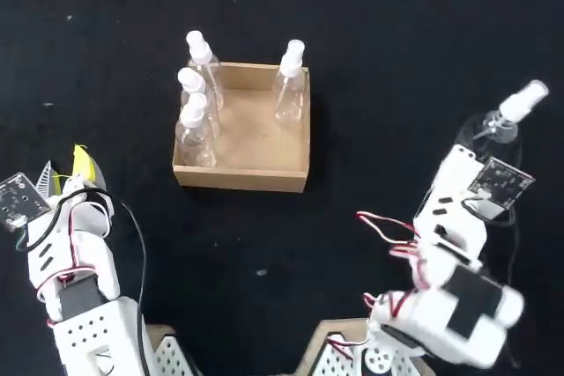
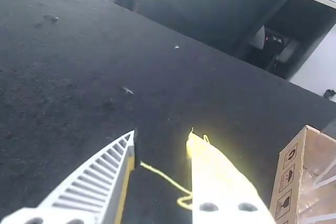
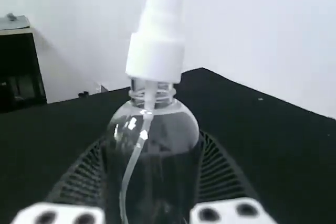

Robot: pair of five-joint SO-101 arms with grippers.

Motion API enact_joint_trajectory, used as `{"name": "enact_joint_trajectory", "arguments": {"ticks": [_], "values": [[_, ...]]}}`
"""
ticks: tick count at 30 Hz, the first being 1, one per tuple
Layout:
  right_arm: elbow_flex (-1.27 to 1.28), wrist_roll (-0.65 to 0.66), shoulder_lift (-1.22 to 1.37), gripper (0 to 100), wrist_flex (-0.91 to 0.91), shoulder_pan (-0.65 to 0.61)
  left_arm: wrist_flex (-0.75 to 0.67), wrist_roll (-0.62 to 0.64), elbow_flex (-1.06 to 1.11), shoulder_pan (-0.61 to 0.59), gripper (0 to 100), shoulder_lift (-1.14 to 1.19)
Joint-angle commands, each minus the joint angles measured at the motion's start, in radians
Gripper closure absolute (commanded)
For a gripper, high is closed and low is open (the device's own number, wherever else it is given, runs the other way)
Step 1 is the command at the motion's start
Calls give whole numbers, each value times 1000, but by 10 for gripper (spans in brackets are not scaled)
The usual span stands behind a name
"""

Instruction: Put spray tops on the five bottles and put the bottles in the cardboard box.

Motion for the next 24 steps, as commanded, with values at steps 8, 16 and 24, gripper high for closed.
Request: {"name": "enact_joint_trajectory", "arguments": {"ticks": [8,16,24], "values": [[-128,-2,466,988,-522,35,2,-9,24,-8,943,-11],[-260,0,685,988,-537,64,2,-9,24,-8,942,-11],[-263,2,702,986,-537,60,2,-9,24,-8,942,-11]]}}
